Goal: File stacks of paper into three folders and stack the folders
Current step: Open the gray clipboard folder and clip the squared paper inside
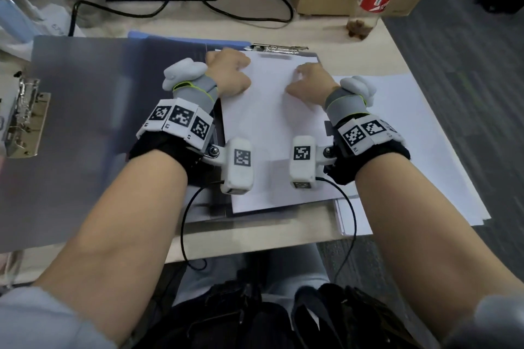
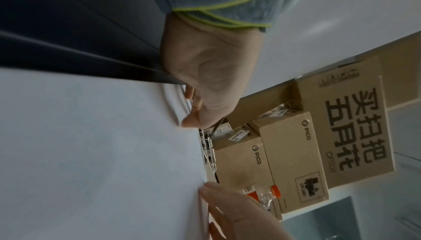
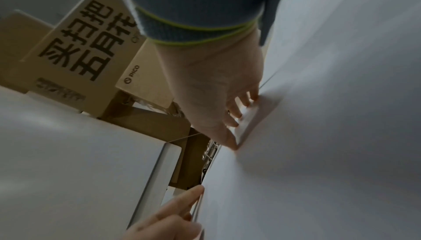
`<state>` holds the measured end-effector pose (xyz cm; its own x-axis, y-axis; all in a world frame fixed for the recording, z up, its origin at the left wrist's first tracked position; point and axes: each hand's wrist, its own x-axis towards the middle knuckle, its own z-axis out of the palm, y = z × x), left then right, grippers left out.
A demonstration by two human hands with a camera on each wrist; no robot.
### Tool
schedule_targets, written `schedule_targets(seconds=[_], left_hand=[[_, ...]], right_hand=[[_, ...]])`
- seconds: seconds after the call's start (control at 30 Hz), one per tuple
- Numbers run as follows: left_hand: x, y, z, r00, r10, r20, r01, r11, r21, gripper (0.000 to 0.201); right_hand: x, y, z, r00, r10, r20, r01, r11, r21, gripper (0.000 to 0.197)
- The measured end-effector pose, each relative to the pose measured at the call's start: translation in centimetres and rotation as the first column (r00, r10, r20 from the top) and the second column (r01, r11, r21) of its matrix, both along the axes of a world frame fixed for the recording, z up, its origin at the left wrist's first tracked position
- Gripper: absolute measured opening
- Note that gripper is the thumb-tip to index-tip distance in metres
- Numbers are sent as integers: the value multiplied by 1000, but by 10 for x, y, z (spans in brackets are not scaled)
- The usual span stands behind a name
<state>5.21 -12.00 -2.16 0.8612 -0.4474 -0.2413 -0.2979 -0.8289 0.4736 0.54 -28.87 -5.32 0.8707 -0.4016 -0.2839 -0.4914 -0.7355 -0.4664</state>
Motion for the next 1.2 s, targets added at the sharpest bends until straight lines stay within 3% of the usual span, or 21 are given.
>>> schedule_targets(seconds=[0.1,0.23,0.33,0.4,0.47,0.67,0.8,0.97,1.07,1.17,1.2], left_hand=[[5,0,-5,998,58,6,-58,997,-60,13],[16,-2,-12,996,83,15,-81,994,-79,25],[22,-3,-16,996,86,-9,-87,993,-81,49],[27,-2,-17,996,90,-20,-91,992,-89,52],[31,0,-17,995,89,-36,-92,990,-107,53],[38,3,-21,993,102,-56,-110,980,-165,51],[43,7,-25,998,45,-51,-54,981,-188,51],[46,9,-29,999,49,-20,-52,980,-193,52],[48,10,-31,999,47,-15,-49,979,-200,52],[49,10,-34,999,46,-6,-46,983,-180,52],[50,10,-34,999,44,-4,-44,984,-172,52]], right_hand=[[9,0,-3,999,-22,23,20,995,94,39],[30,-2,-15,994,-72,86,66,995,81,35],[41,1,-20,981,-149,127,125,975,183,59],[49,1,-26,957,-216,192,154,944,293,85],[48,3,-22,936,-256,242,149,910,387,97],[50,15,-15,944,-122,305,-50,864,501,74],[66,7,-11,946,-177,270,21,868,496,35],[90,14,-7,964,-154,215,29,870,491,52],[100,17,-7,980,-148,134,64,867,494,51],[104,14,-8,991,-114,74,66,878,473,37],[104,15,-7,994,-92,54,54,873,484,42]])
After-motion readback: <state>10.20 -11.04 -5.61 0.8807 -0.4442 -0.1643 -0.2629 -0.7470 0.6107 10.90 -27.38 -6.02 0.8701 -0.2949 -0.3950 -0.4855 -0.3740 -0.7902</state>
